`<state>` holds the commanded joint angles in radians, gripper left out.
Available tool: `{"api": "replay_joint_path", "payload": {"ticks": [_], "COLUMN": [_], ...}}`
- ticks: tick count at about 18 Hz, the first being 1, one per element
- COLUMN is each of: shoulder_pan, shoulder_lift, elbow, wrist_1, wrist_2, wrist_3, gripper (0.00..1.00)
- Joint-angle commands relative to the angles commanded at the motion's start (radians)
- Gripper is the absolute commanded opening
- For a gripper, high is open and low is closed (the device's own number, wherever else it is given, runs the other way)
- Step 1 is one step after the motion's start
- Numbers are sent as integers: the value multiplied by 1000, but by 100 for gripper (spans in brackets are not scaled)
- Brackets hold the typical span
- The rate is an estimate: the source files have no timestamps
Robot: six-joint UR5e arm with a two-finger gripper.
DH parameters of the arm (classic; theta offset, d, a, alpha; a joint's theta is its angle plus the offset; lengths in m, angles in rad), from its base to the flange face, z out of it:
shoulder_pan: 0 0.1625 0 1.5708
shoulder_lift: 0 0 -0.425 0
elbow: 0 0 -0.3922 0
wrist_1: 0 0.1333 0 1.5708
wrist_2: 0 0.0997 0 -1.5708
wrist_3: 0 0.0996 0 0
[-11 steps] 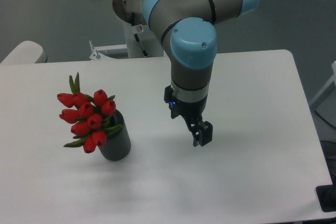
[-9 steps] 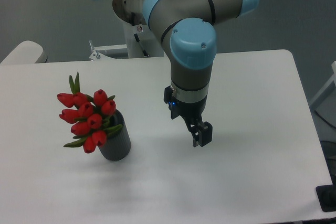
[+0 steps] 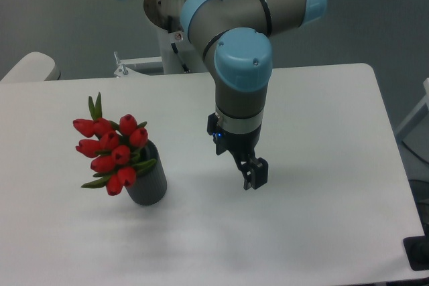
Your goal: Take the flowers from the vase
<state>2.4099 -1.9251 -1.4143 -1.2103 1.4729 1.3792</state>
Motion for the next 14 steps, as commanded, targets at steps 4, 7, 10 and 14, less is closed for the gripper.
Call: {"api": "replay_joint_path", "payload": {"ticks": [4,7,10,14], "shoulder_pan": [8,32,77,101], "shoulder_lift": [6,15,32,70], "elbow": [-12,-38,-75,-149], "wrist_1": [6,3,-17,-20], "wrist_2": [-97,-260,-315,-410], "wrist_3": [-68,-77,-63,-74], "gripper": [100,100,100,100]}}
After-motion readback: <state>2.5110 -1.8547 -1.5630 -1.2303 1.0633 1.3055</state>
